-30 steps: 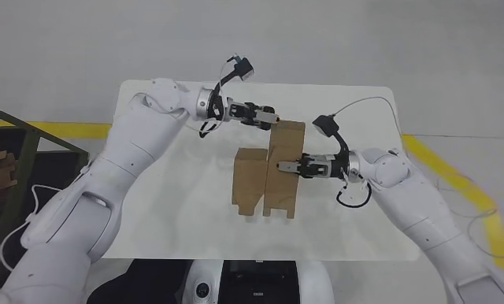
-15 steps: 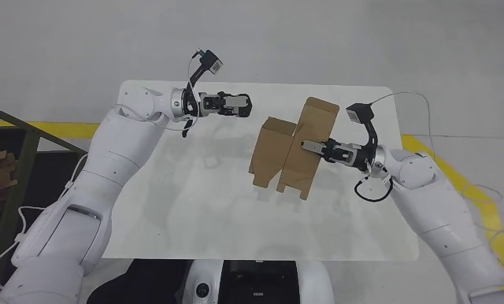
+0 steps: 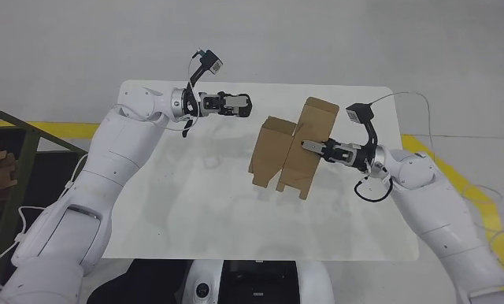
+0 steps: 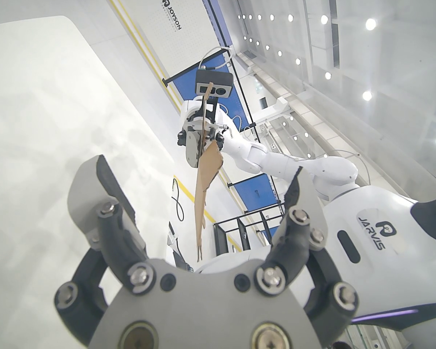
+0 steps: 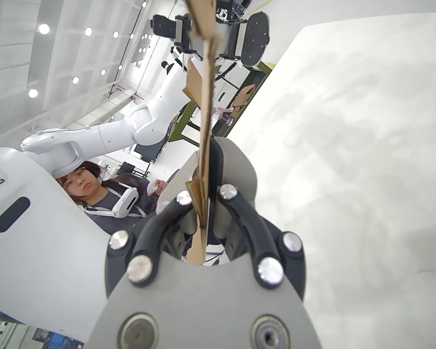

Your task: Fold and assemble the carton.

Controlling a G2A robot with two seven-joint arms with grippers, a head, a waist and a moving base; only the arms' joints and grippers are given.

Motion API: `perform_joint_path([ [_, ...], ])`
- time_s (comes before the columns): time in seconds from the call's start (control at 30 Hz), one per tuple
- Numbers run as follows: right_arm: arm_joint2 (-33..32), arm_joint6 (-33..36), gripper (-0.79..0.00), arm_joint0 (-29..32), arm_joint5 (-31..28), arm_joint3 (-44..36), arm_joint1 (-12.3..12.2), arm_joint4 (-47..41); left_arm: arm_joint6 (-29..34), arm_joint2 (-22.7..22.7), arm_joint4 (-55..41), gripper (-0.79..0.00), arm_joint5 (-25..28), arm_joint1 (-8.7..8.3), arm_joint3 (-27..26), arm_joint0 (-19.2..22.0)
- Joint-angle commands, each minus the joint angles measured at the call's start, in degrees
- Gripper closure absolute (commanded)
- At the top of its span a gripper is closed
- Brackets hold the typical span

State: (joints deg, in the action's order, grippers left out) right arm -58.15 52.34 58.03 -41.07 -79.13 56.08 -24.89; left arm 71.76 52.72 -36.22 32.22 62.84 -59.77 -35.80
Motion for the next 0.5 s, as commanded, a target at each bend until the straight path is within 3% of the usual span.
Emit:
perform_joint_path([
  [0.0, 0.68, -1.66, 0.0, 0.33, 1.25, -1.86, 0.32, -0.07, -2.22, 0.21, 0.82, -0.785, -0.73, -0.03, -1.13, -0.81],
  [0.13, 2.22, -5.92, 0.0, 0.22, 6.28, -3.38, 1.19, -1.15, -5.31, 0.68, 2.05, -0.785, -2.7, -0.09, -2.33, -2.44],
  [0.3, 3.18, -19.23, 0.0, -0.03, 16.43, -3.15, 2.59, -1.86, -7.73, 0.67, 0.85, -0.785, -2.65, 0.36, -3.04, -4.01],
  [0.47, 3.58, -28.85, 0.0, 1.57, 19.78, -4.27, 3.86, -5.31, -10.92, 0.71, 1.02, -0.785, -2.99, 0.84, -2.96, -4.74],
])
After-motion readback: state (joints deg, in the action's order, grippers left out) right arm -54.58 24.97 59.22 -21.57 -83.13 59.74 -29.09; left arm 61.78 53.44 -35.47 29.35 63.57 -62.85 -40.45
